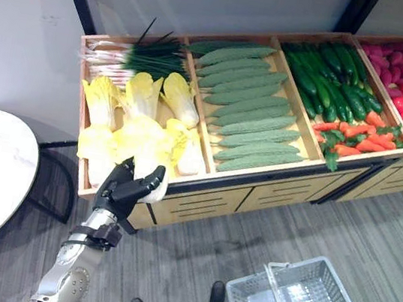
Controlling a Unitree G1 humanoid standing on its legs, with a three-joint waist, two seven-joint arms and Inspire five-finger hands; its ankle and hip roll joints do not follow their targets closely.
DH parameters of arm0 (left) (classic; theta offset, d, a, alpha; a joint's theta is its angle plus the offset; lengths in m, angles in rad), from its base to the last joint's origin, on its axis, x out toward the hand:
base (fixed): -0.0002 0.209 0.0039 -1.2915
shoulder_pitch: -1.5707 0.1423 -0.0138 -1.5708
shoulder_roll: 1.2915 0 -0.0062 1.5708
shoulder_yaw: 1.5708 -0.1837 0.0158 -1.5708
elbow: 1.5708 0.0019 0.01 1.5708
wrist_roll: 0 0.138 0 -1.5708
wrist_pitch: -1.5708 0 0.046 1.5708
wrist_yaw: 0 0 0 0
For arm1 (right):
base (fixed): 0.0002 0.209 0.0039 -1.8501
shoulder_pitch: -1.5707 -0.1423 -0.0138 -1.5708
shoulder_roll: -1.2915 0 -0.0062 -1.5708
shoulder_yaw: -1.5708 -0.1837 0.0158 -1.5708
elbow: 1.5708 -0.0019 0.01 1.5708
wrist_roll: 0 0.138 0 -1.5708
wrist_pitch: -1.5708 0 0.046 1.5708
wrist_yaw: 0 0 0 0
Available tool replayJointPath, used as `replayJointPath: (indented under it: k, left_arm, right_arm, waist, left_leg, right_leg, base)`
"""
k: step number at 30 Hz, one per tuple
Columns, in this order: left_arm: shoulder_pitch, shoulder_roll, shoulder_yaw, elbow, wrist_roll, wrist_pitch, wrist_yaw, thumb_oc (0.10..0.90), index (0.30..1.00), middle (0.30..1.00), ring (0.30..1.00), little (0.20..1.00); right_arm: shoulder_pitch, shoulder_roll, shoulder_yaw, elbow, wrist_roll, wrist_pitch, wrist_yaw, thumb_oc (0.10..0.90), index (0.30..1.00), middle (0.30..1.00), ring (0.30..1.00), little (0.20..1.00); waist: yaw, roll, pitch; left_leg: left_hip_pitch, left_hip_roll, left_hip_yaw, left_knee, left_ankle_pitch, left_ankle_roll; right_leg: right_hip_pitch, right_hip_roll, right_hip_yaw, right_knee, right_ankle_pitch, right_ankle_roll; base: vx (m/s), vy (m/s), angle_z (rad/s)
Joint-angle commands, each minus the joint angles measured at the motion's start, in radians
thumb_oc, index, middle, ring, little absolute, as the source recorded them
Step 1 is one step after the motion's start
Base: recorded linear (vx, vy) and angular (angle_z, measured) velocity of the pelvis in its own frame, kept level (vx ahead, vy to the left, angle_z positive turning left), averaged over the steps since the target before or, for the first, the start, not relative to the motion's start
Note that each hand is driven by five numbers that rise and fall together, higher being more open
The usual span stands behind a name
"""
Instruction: Get the vegetables into the basket
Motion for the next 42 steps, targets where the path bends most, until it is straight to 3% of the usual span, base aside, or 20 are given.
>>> replayJointPath:
  k: [1,4,5,8,9,10,11,13,14,15,19,22,25,28,36,37,42]
  left_arm:
    - [-0.153,0.048,-0.015,-0.159,-0.011,-0.086,-0.069,0.400,0.300,0.300,0.300,0.300]
    - [-0.170,0.055,-0.027,-0.168,0.001,-0.095,-0.082,0.400,0.300,0.300,0.300,0.300]
    - [-0.182,0.056,-0.029,-0.161,0.014,-0.108,-0.082,0.400,0.300,0.300,0.300,0.300]
    - [-0.194,0.060,-0.035,-0.149,0.024,-0.118,-0.078,0.400,0.300,0.300,0.300,0.300]
    - [-0.208,0.070,-0.036,-0.129,0.032,-0.120,-0.078,0.400,0.300,0.300,0.300,0.300]
    - [-0.208,0.070,-0.034,-0.129,0.032,-0.120,-0.078,0.400,0.300,0.300,0.300,0.300]
    - [-0.208,0.076,-0.034,-0.126,0.035,-0.117,-0.081,0.400,0.300,0.300,0.300,0.300]
    - [-0.202,0.090,-0.015,-0.124,0.045,-0.115,-0.073,0.400,0.300,0.300,0.300,0.300]
    - [-0.202,0.090,-0.015,-0.124,0.045,-0.115,-0.073,0.400,0.300,0.300,0.300,0.300]
    - [-0.187,0.092,0.013,-0.124,0.063,-0.116,-0.058,0.400,0.300,0.300,0.300,0.300]
    - [-0.162,0.091,0.038,-0.133,0.067,-0.116,-0.052,0.400,0.300,0.300,0.300,0.300]
    - [-0.144,0.096,0.062,-0.135,0.074,-0.117,-0.051,0.400,0.300,0.300,0.300,0.300]
    - [-0.141,0.090,0.073,-0.125,0.073,-0.122,-0.047,0.400,0.300,0.300,0.300,0.300]
    - [-0.140,0.070,0.066,-0.121,0.069,-0.117,-0.039,0.400,0.300,0.300,0.300,0.300]
    - [-0.150,0.056,0.037,-0.118,0.072,-0.108,-0.044,0.400,0.300,0.300,0.300,0.300]
    - [-0.144,0.036,0.040,0.038,0.060,-0.090,-0.052,0.400,0.300,0.300,0.300,0.300]
    - [-0.161,0.024,0.107,0.182,0.030,-0.091,-0.111,0.400,0.300,0.300,0.300,0.300]
  right_arm:
    - [-0.004,0.004,0.017,-0.001,0.021,-0.018,0.010,0.400,0.300,0.300,0.300,0.300]
    - [-0.001,0.006,0.007,-0.006,0.023,-0.013,0.014,0.400,0.300,0.300,0.300,0.300]
    - [-0.003,0.010,-0.003,-0.026,0.027,-0.012,0.013,0.400,0.300,0.300,0.300,0.300]
    - [-0.006,0.018,0.002,-0.042,0.025,-0.012,0.012,0.400,0.300,0.300,0.300,0.300]
    - [-0.001,0.029,0.012,-0.046,0.025,-0.012,0.012,0.400,0.300,0.300,0.300,0.300]
    - [-0.002,0.028,0.014,-0.047,0.025,-0.013,0.012,0.400,0.300,0.300,0.300,0.300]
    - [-0.001,0.032,0.017,-0.039,0.021,-0.010,0.013,0.400,0.300,0.300,0.300,0.300]
    - [0.008,0.041,0.018,-0.040,0.018,-0.010,0.018,0.400,0.300,0.300,0.300,0.300]
    - [0.008,0.041,0.018,-0.040,0.018,-0.010,0.018,0.400,0.300,0.300,0.300,0.300]
    - [0.004,0.044,0.034,-0.034,-0.003,-0.008,0.022,0.400,0.300,0.300,0.300,0.300]
    - [-0.011,0.042,0.042,-0.023,-0.014,-0.007,0.021,0.400,0.300,0.300,0.300,0.300]
    - [-0.031,0.036,0.043,-0.029,-0.010,-0.012,0.013,0.400,0.300,0.300,0.300,0.300]
    - [-0.031,0.039,0.044,-0.041,-0.002,-0.019,0.009,0.400,0.300,0.300,0.300,0.300]
    - [-0.010,0.028,0.032,-0.045,0.010,-0.020,0.008,0.400,0.300,0.300,0.300,0.300]
    - [0.022,0.010,-0.016,-0.018,0.056,-0.018,-0.003,0.400,0.300,0.300,0.300,0.300]
    - [0.023,0.005,-0.018,-0.015,0.062,-0.019,-0.002,0.400,0.300,0.300,0.300,0.300]
    - [0.029,-0.012,-0.034,-0.010,0.070,-0.027,0.018,0.400,0.300,0.300,0.300,0.300]
  waist:
    - [0.009,-0.049,0.019]
    - [-0.004,-0.057,0.041]
    - [-0.023,-0.068,0.058]
    - [-0.036,-0.071,0.070]
    - [-0.042,-0.058,0.074]
    - [-0.042,-0.065,0.077]
    - [-0.041,-0.055,0.077]
    - [-0.030,-0.049,0.081]
    - [-0.030,-0.049,0.081]
    - [-0.012,-0.045,0.072]
    - [0.014,-0.055,0.051]
    - [0.046,-0.078,0.025]
    - [0.047,-0.075,0.018]
    - [0.018,-0.059,0.017]
    - [-0.009,-0.022,0.030]
    - [-0.016,-0.013,0.034]
    - [-0.016,-0.005,0.040]
  left_leg:
    - [-0.012,-0.026,-0.065,0.054,-0.049,0.001]
    - [-0.011,-0.059,-0.059,0.055,-0.072,0.026]
    - [-0.003,-0.089,-0.037,0.034,-0.078,0.040]
    - [-0.001,-0.101,-0.007,0.013,-0.072,0.046]
    - [0.009,-0.099,0.003,0.002,-0.097,0.051]
    - [-0.001,-0.097,0.020,0.005,-0.074,0.055]
    - [0.013,-0.098,0.017,0.001,-0.102,0.057]
    - [0.007,-0.089,0.046,0.003,-0.096,0.065]
    - [0.007,-0.089,0.046,0.003,-0.096,0.065]
    - [-0.002,-0.075,0.098,0.008,-0.083,0.075]
    - [-0.012,-0.064,0.151,0.014,-0.071,0.078]
    - [-0.020,-0.052,0.193,0.027,-0.055,0.062]
    - [-0.015,-0.018,0.225,0.049,-0.032,0.035]
    - [-0.014,0.025,0.217,0.053,0.022,-0.003]
    - [-0.026,0.081,0.204,0.054,0.088,-0.047]
    - [-0.036,0.101,0.203,0.062,0.106,-0.061]
    - [-0.059,0.129,0.178,0.129,0.097,-0.081]
  right_leg:
    - [-0.035,-0.116,0.004,0.141,-0.083,0.102]
    - [-0.071,-0.148,0.023,0.178,-0.058,0.128]
    - [-0.115,-0.171,0.055,0.181,0.028,0.162]
    - [-0.156,-0.175,0.083,0.176,0.079,0.175]
    - [-0.170,-0.173,0.076,0.200,0.035,0.174]
    - [-0.180,-0.171,0.076,0.199,0.053,0.164]
    - [-0.174,-0.174,0.066,0.228,0.016,0.170]
    - [-0.167,-0.186,-0.005,0.303,-0.039,0.147]
    - [-0.167,-0.186,-0.005,0.304,-0.040,0.147]
    - [-0.145,-0.207,-0.081,0.400,-0.093,0.129]
    - [-0.092,-0.219,-0.117,0.426,-0.116,0.128]
    - [-0.015,-0.205,-0.141,0.322,-0.115,0.139]
    - [0.009,-0.172,-0.163,0.254,-0.156,0.128]
    - [0.032,-0.124,-0.177,0.227,-0.206,0.101]
    - [0.038,-0.070,-0.180,0.230,-0.249,0.068]
    - [0.040,-0.054,-0.175,0.232,-0.259,0.056]
    - [0.057,-0.033,-0.160,0.211,-0.270,0.040]
  base:
    - [-0.09,0.143,0.01]
    - [-0.11,0.225,0.00]
    - [-0.12,0.211,-0.02]
    - [-0.11,0.193,-0.27]
    - [-0.14,0.142,-0.48]
    - [-0.06,0.198,-0.52]
    - [-0.09,0.080,-0.41]
    - [-0.10,0.116,-0.47]
    - [-0.19,0.077,-0.80]
    - [-0.14,0.044,-0.56]
    - [-0.10,-0.031,-0.60]
    - [-0.01,-0.122,-0.83]
    - [0.03,-0.244,-0.49]
    - [0.00,-0.215,-0.28]
    - [-0.02,-0.158,-0.04]
    - [-0.02,-0.139,0.01]
    - [-0.01,-0.096,-0.04]
